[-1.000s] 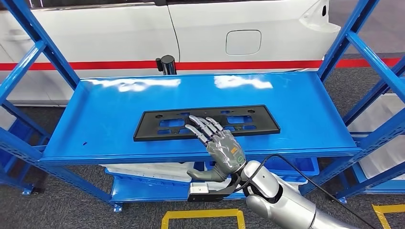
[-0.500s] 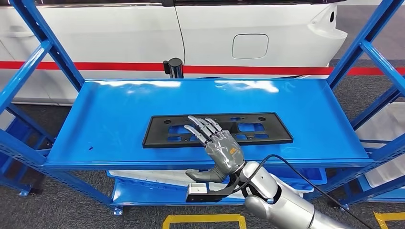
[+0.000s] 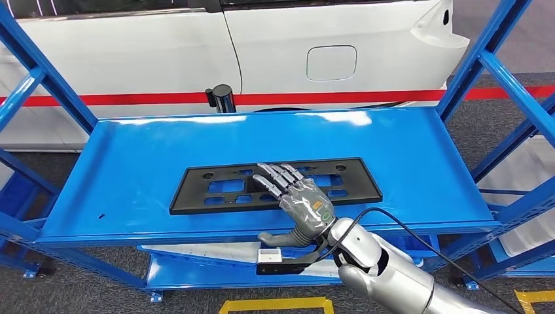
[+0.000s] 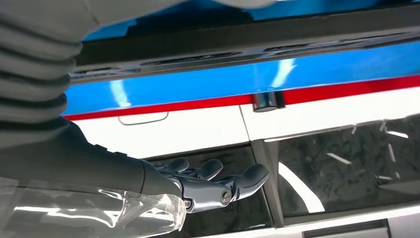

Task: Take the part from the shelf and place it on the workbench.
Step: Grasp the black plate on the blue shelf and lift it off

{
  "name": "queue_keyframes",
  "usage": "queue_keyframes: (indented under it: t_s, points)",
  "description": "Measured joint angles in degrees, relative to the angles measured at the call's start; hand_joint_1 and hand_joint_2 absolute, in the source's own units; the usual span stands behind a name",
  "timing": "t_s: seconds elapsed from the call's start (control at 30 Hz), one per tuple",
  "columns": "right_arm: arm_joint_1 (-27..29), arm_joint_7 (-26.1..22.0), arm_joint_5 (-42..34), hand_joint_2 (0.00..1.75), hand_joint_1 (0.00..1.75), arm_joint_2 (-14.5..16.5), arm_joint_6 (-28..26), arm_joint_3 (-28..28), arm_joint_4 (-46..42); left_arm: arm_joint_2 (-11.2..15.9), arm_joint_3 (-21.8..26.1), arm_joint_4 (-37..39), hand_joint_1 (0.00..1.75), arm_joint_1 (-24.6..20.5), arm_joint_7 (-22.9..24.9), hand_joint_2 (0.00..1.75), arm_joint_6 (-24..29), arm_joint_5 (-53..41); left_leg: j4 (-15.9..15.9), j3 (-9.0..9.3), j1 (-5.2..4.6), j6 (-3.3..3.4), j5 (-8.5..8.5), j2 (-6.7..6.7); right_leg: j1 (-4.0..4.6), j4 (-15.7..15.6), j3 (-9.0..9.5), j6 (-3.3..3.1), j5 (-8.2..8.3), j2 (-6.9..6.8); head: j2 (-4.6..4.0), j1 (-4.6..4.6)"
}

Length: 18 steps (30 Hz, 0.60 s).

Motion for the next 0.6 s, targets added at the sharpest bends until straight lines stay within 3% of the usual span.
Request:
queue_keyframes:
  t_s: [0.07, 0.1, 0.2, 0.27, 0.37, 0.4, 0.43, 0.47, 0.5, 0.57, 0.6]
  points:
    - [-0.5, 0.7, 0.5, 1.75, 0.0, -0.4, 1.5, 0.0, -0.2, -0.1, 0.0, 0.0, 0.0, 0.0, 0.0, 0.0, 0.0, 0.0, -8.1, 3.58, -0.5, 0.91, 3.4, 0.02, 0.25, 0.0, 0.22, 0.15, -0.2, 0.23, 0.0, 0.02]
    - [-0.7, 1.2, 0.7, 1.75, 0.0, -0.7, 2.3, 0.1, -0.3, -0.1, 0.0, 0.0, 0.0, 0.1, 0.0, 0.0, 0.0, 0.0, -10.2, 4.55, -0.7, 1.14, 4.08, 0.08, 0.31, 0.1, 0.24, 0.28, -0.29, 0.3, 0.0, 0.04]
    - [-1.0, 2.4, 1.2, 1.75, 0.0, -1.8, 5.1, 0.1, -1.0, -0.6, 0.0, 0.0, 0.0, 0.3, 0.0, 0.0, 0.0, 0.0, -11.1, 5.02, -0.9, 1.35, 4.35, 0.25, 0.2, 0.2, 0.19, 0.89, -0.5, 0.35, 0.0, 0.06]
    - [-1.5, 3.1, 1.2, 1.75, 0.0, -2.6, 7.3, 0.1, -1.6, -0.9, 0.0, 0.0, 0.0, 0.4, 0.0, 0.0, 0.0, 0.0, -11.4, 5.15, -0.71, 1.79, 4.57, 0.31, 0.06, 1.9, -0.44, 1.48, -1.79, 0.13, 0.0, 0.11]
    - [-2.3, 3.9, 1.1, 1.75, 0.0, -4.0, 9.8, 0.4, -2.2, -1.4, 0.0, 0.0, 0.0, 0.5, -0.1, 0.0, -0.1, 0.0, -11.5, 5.23, -0.47, 2.27, 4.63, 0.37, -0.21, 12.1, -4.98, 2.3, -7.06, -0.13, 0.0, 0.19]
    - [-2.5, 4.1, 0.9, 1.75, 0.0, -4.3, 10.3, 0.5, -2.3, -1.6, 0.0, 0.0, 0.0, 0.6, -0.1, 0.0, -0.1, 0.0, -11.5, 5.24, -0.4, 2.28, 4.62, 0.37, -0.37, 15.5, -6.66, 2.55, -8.28, -0.15, 0.0, 0.2]
    - [-2.6, 4.4, 0.8, 1.75, 0.0, -4.6, 10.8, 0.7, -2.3, -1.7, 0.0, 0.0, 0.0, 0.6, -0.1, 0.0, -0.1, 0.0, -11.5, 5.25, -0.3, 2.26, 4.59, 0.36, -0.55, 17.1, -7.54, 2.79, -8.43, -0.17, 0.0, 0.2]
    - [-2.8, 4.7, 0.6, 1.75, 0.0, -4.9, 11.4, 1.0, -2.3, -1.8, 0.0, 0.0, 0.0, 0.7, -0.2, 0.0, -0.1, 0.0, -11.4, 5.28, -0.16, 2.17, 4.54, 0.36, -0.8, 16.6, -7.38, 3.04, -7.5, -0.22, 0.0, 0.2]
    - [-3.2, 5.2, 0.5, 1.75, 0.0, -5.2, 12.0, 1.2, -2.3, -1.8, 0.0, 0.0, 0.0, 0.7, -0.2, 0.0, -0.1, 0.0, -11.4, 5.34, 0.02, 2.0, 4.47, 0.35, -1.07, 13.9, -6.14, 3.29, -5.69, -0.31, 0.0, 0.2]
    - [-4.3, 6.2, 0.4, 1.75, 0.0, -5.6, 13.1, 1.4, -2.3, -2.0, 0.0, 0.0, 0.0, 0.7, -0.3, 0.0, -0.1, -0.1, -11.1, 5.43, 0.16, 1.29, 4.16, 0.31, -1.57, 5.8, -2.19, 3.86, -2.04, -0.53, 0.0, 0.22]
    - [-4.9, 6.7, 0.4, 1.75, 0.0, -5.7, 13.6, 1.5, -2.2, -2.0, 0.0, 0.0, 0.0, 0.6, -0.4, 0.0, -0.1, -0.2, -11.0, 5.41, 0.13, 0.86, 4.01, 0.29, -1.71, 2.9, -0.82, 3.76, -1.12, -0.5, 0.0, 0.21]
